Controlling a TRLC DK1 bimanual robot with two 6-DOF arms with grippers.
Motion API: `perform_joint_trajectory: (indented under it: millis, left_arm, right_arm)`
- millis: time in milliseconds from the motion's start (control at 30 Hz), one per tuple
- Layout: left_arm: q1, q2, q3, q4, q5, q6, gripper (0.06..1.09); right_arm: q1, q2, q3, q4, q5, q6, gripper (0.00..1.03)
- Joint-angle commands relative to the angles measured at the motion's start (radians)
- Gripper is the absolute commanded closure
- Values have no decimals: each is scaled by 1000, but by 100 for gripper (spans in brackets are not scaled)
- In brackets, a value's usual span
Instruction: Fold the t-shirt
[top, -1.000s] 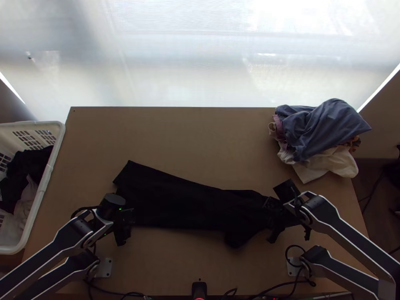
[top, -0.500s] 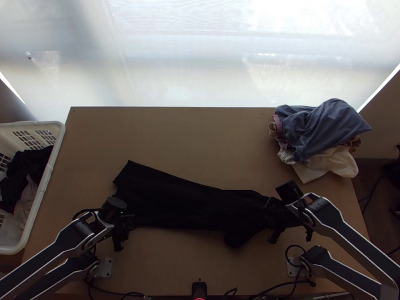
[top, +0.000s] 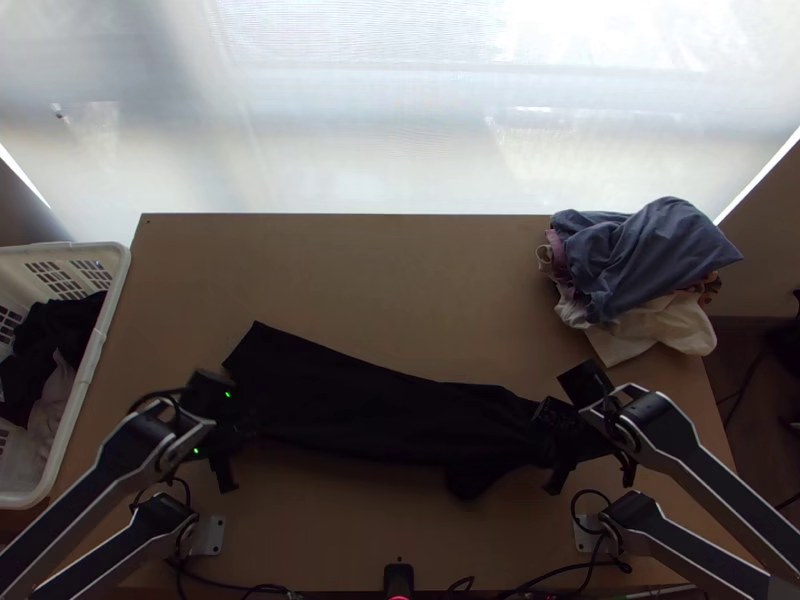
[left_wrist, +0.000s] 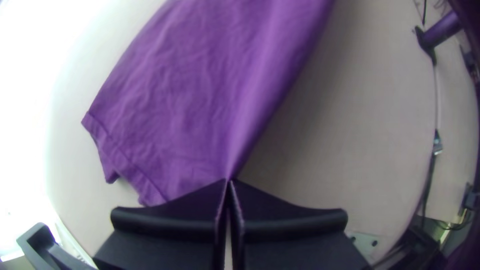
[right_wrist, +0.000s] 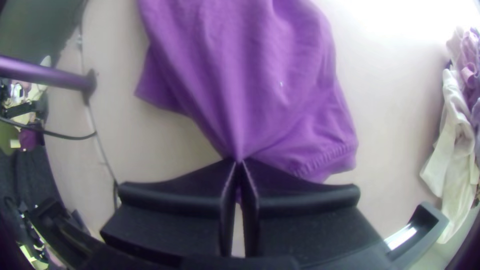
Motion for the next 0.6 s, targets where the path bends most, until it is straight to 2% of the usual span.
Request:
perform_joint_trajectory:
  millis: [0,100,300,433,567]
  left_arm:
    - [246,98,406,-356,142,-19,105]
    - [337,158,634,-546,204,-23,105]
    - [337,80,877,-563,198,-49,105]
    - [360,63,926,-473,227,-124,105]
    - [424,60,786,-226,225,-140,105]
  right_arm:
    - [-2,-28,191,-249,-117,-11,100]
    - [-2,-51,312,-338,-150,-8,100]
    - [5,-98,525,-353,-153,13,100]
    - [-89,-92,635,-298,-153,12,100]
    - [-250,-45,634,-145,-145,6,100]
